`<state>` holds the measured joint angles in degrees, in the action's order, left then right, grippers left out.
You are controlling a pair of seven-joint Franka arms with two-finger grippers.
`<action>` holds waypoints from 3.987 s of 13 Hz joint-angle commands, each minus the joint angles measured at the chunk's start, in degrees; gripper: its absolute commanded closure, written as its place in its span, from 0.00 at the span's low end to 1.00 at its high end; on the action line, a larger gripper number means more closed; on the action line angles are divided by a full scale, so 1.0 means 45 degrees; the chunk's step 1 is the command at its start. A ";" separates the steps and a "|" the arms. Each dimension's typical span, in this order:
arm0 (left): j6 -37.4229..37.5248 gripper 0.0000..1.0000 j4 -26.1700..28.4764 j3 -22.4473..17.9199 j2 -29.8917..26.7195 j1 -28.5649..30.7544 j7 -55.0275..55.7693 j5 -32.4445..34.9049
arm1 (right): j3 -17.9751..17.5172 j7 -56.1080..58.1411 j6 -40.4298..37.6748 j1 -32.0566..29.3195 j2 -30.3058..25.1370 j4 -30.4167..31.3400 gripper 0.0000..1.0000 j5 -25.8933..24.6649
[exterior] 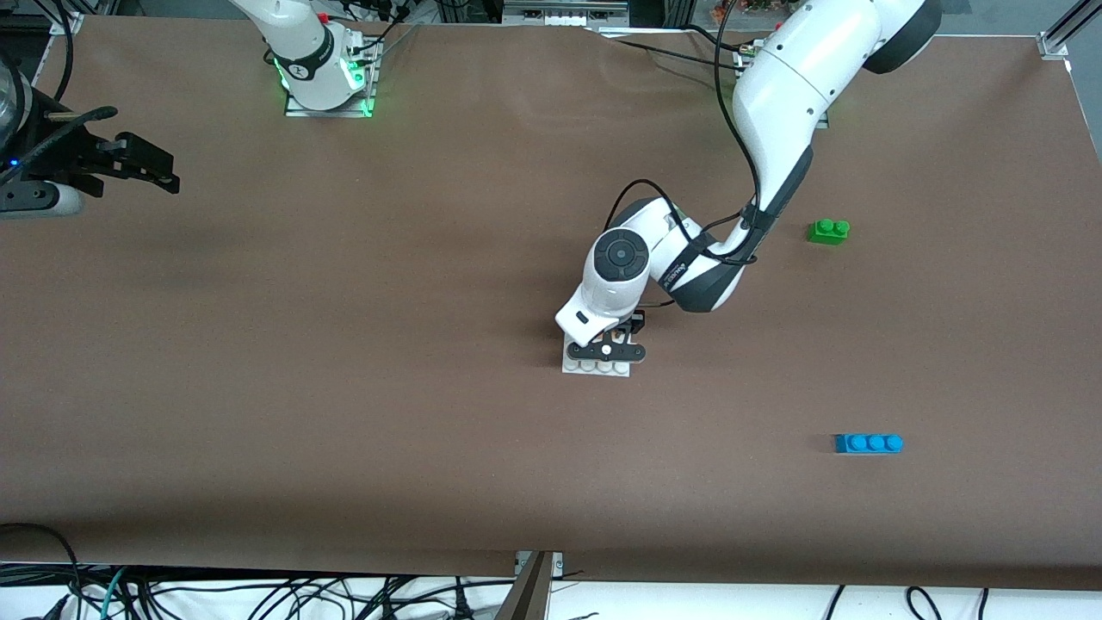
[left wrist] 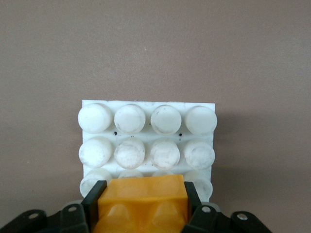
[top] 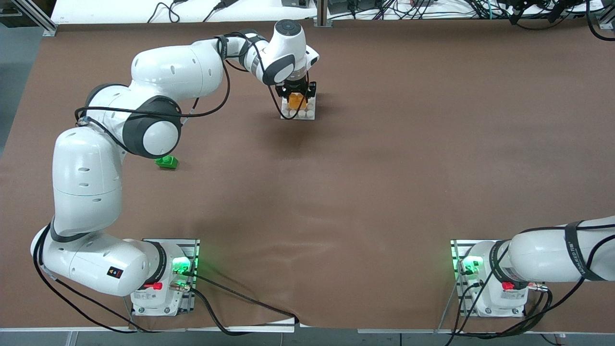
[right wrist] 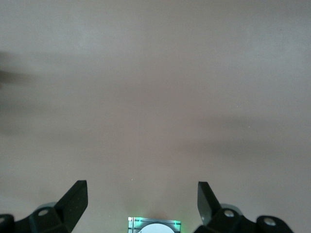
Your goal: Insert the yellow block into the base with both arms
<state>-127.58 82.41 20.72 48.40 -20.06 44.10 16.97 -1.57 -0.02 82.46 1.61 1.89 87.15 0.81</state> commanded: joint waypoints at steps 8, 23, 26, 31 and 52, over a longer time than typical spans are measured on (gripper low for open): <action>-0.0009 0.75 -0.0364 -0.0014 0.0593 -0.0113 0.0162 0.0995 | -0.0101 -0.0074 -0.0083 -0.0085 0.0087 -0.0265 0.00 -0.0044; 0.6996 0.00 -0.0481 0.0279 -0.5458 0.3240 -0.2425 -0.2012 | -0.0101 -0.0074 -0.0083 -0.0085 0.0087 -0.0265 0.00 -0.0044; 0.8209 0.00 -0.0404 0.0105 -0.6765 0.4767 -0.5454 -0.3144 | -0.0081 -0.0074 -0.0083 -0.0085 0.0087 -0.0265 0.00 -0.0044; 0.8487 0.00 0.1799 -0.4027 -0.9930 0.3409 -0.8482 -0.4963 | -0.0101 -0.0074 -0.0083 -0.0065 0.0087 -0.0265 0.00 -0.0044; 0.7471 0.00 0.3425 -0.4213 -1.1009 0.3832 -0.8901 -0.3478 | -0.0081 -0.0074 -0.0102 -0.0085 0.0087 -0.0246 0.00 -0.0044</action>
<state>-94.33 96.65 1.62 0.23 -2.95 5.26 1.22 -1.58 -0.02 82.48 1.62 1.93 87.08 0.81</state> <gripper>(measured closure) 0.000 0.000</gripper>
